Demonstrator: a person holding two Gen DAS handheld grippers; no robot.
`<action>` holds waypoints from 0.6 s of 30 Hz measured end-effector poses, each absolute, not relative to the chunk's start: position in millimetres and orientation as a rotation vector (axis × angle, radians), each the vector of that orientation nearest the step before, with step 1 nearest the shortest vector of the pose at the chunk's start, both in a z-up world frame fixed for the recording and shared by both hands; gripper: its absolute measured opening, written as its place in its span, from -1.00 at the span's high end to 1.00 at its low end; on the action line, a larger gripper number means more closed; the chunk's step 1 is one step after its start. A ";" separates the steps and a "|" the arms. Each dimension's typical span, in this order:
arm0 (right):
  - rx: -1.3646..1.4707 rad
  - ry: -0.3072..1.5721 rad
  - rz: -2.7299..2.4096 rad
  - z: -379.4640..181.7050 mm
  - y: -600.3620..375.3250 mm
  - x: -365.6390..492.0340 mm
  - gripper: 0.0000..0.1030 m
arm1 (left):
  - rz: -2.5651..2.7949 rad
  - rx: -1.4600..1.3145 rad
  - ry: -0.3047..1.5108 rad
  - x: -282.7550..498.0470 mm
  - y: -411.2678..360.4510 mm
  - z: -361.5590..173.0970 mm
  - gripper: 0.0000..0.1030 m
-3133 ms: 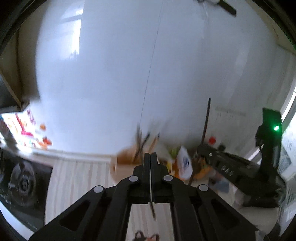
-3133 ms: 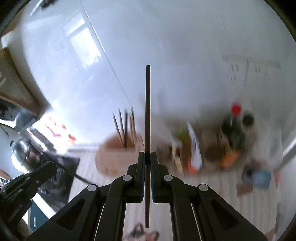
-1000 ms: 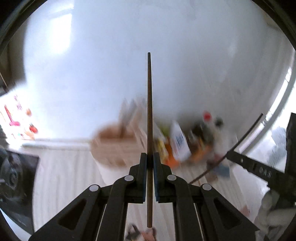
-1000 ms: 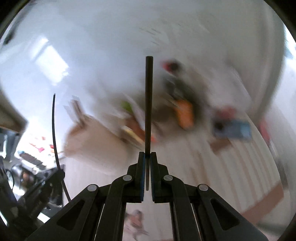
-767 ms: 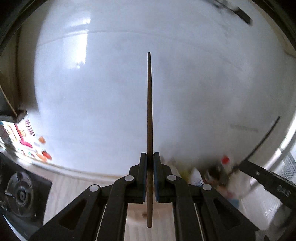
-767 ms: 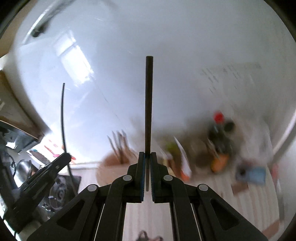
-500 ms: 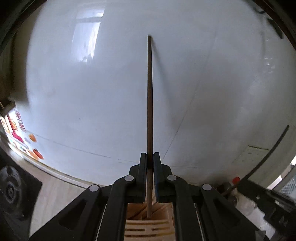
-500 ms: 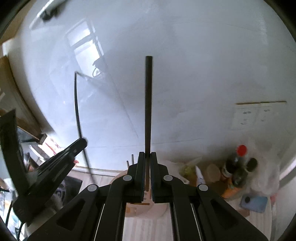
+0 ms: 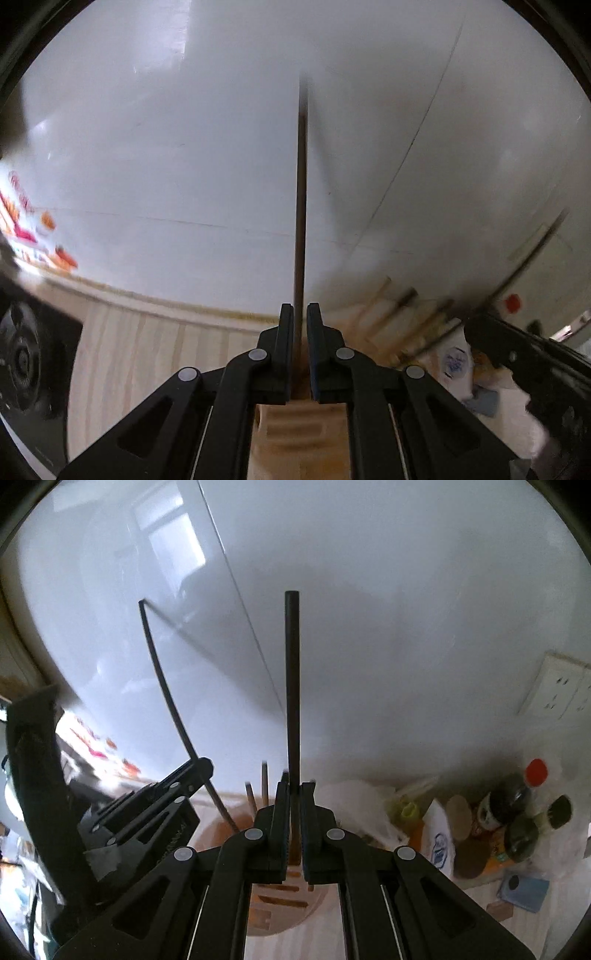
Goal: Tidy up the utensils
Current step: 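Lower both chopsticks into the holder and open the right tool, then grasp a light wooden chopstick with the right tool while the left tool grasps another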
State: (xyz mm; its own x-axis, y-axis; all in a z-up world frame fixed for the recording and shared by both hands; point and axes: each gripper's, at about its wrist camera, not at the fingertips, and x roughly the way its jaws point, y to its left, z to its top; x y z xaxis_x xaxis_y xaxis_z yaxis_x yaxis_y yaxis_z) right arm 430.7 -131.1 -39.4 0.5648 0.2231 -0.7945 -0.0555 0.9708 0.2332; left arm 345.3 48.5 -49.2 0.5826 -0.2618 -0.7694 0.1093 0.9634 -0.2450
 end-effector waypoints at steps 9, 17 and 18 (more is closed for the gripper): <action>0.313 0.917 0.022 -25.8 -210.2 360.8 0.01 | -0.134 -0.164 0.834 234.5 89.8 -15.2 -0.86; 0.378 1.084 -0.238 -110.9 -303.1 269.8 -0.04 | -0.158 0.003 1.009 191.9 10.0 -116.4 -1.00; 0.386 1.134 -0.273 -133.9 -316.2 258.6 -0.04 | -0.171 0.026 1.046 189.1 -6.5 -132.4 -1.00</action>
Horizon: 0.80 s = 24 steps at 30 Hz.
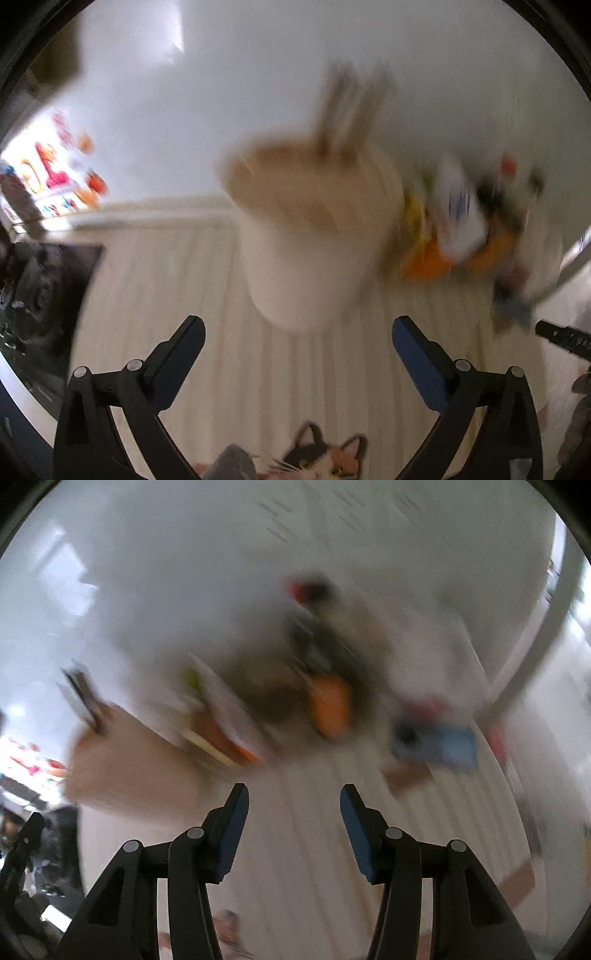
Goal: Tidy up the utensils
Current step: 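Grasp a light wooden chopstick with the right tool while the left tool grasps another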
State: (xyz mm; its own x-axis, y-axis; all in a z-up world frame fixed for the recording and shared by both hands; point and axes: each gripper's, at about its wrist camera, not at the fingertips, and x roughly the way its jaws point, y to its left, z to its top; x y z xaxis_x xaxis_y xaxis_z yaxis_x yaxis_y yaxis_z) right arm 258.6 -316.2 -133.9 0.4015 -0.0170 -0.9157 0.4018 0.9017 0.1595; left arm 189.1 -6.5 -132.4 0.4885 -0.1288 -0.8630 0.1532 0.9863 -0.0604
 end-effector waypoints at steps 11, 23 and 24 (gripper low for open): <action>0.340 1.463 -0.361 -303.5 -371.3 212.0 0.07 | -0.290 0.216 1.329 172.7 -141.1 -254.3 -1.00; 0.336 1.428 -0.402 -311.2 -392.4 192.4 0.85 | -0.346 0.325 1.334 163.1 -219.0 -247.9 -1.00; 0.348 1.417 -0.419 -307.6 -399.9 187.2 0.85 | -0.361 0.327 1.339 160.2 -226.2 -247.1 -1.00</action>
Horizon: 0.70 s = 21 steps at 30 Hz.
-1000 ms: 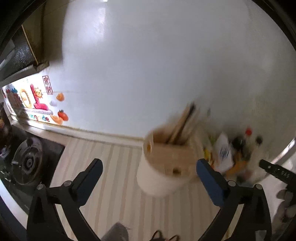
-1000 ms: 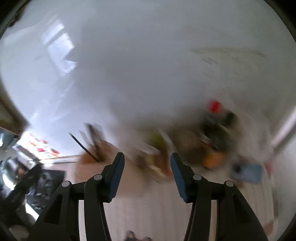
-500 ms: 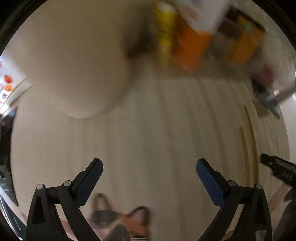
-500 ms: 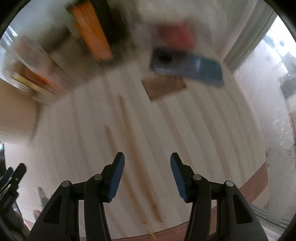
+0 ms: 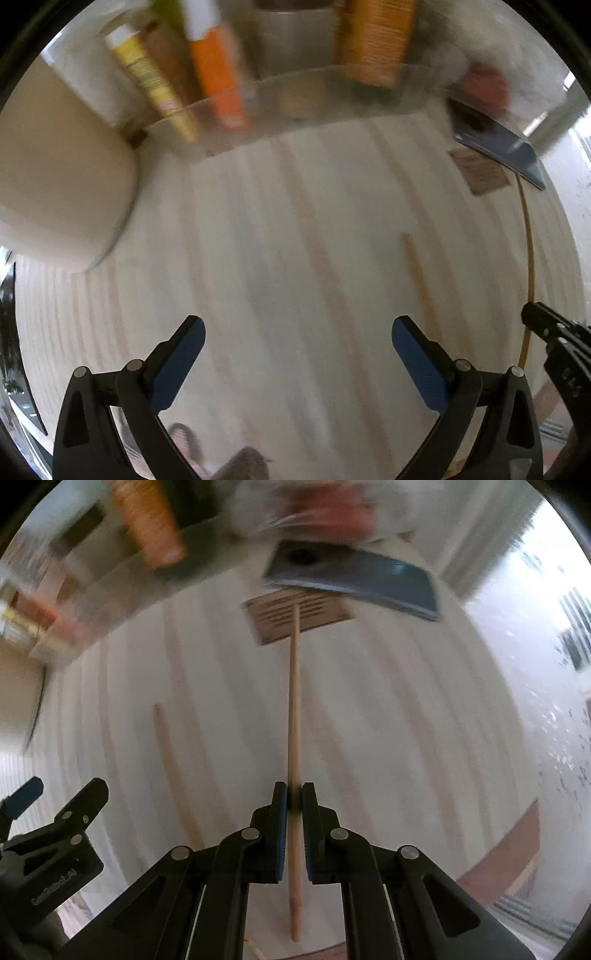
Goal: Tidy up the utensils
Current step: 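Grasp a light wooden chopstick with the right tool while the left tool grasps another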
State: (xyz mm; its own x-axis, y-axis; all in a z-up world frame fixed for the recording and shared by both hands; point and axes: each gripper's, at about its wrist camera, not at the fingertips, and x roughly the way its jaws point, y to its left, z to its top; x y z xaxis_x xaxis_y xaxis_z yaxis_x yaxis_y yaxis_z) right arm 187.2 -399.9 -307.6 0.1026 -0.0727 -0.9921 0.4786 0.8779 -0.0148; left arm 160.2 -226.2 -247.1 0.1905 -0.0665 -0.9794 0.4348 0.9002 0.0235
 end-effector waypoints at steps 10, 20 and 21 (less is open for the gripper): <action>0.438 1.393 -0.569 -292.1 -467.9 130.6 0.84 | -0.433 0.350 1.445 119.5 -287.3 -258.1 -0.97; 0.501 1.389 -0.674 -295.6 -503.8 81.4 0.84 | -0.496 0.374 1.374 95.3 -319.7 -249.1 -0.11; 0.511 1.387 -0.680 -296.0 -506.5 77.4 0.84 | -0.511 0.386 1.362 93.2 -325.6 -244.7 0.35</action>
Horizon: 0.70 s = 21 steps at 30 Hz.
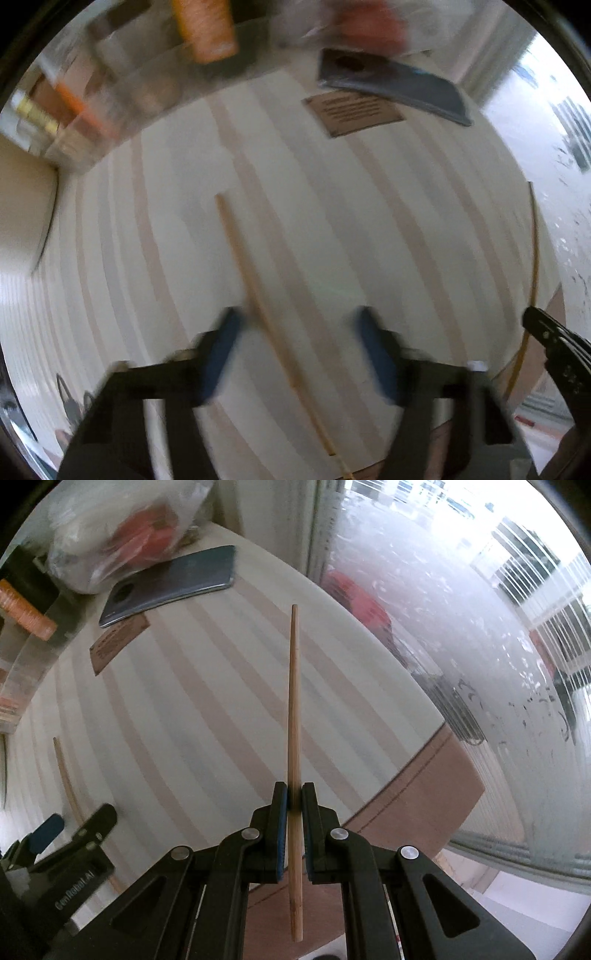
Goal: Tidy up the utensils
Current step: 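Grasp a light wooden chopstick with the right tool while the left tool grasps another, then lift both light wooden chopsticks up toward the cream holder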
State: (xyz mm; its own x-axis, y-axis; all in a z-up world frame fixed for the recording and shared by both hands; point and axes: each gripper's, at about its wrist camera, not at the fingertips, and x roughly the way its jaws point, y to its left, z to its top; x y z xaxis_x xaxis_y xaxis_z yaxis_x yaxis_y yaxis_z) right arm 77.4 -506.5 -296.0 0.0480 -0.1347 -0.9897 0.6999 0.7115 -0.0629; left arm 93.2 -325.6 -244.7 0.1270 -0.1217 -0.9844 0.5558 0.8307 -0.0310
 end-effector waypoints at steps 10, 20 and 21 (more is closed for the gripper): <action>0.544 1.357 -0.654 -296.6 -499.3 80.8 0.84 | -0.488 0.370 1.359 106.0 -275.0 -236.6 0.91; 0.495 1.334 -0.455 -263.9 -413.3 122.9 0.84 | -0.361 0.254 1.338 128.6 -144.0 -217.3 0.92; 0.496 1.333 -0.429 -261.8 -402.4 127.8 0.84 | -0.348 0.242 1.331 131.1 -129.1 -212.5 0.91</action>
